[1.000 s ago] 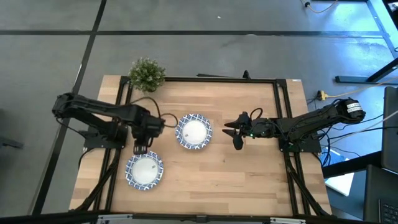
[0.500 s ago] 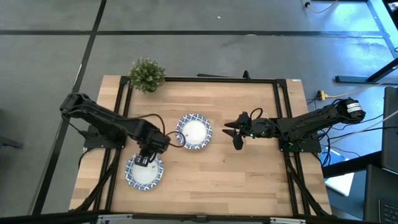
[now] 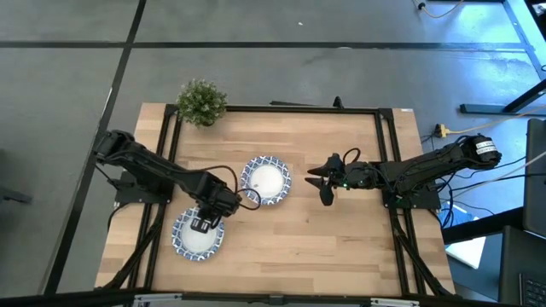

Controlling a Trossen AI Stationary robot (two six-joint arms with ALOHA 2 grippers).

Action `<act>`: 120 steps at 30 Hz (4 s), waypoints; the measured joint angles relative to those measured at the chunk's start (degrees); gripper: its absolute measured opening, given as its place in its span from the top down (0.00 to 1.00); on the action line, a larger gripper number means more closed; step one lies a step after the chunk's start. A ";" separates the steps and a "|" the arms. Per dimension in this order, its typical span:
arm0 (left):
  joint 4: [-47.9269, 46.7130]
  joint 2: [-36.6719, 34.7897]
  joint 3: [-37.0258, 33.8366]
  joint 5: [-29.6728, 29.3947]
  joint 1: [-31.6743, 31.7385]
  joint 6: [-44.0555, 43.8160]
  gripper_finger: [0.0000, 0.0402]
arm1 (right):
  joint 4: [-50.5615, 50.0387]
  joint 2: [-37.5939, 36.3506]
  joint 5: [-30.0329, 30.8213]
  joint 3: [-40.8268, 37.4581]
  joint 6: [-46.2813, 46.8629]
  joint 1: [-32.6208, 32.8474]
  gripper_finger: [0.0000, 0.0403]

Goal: Nest bowls inside each other
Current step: Stack the white patterned bowl on top of the right white patterned bowl

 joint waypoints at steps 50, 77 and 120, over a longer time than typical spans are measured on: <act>3.90 3.65 -3.63 1.25 0.06 -0.02 0.88 | -0.02 0.02 -0.05 -0.02 -1.16 0.00 0.60; 5.63 2.31 -1.58 7.72 9.59 7.51 1.00 | -0.31 0.02 0.00 -0.01 0.04 0.00 0.60; 15.87 2.53 16.02 16.40 40.35 2.51 1.00 | -1.29 0.02 0.06 0.00 -0.24 0.00 0.60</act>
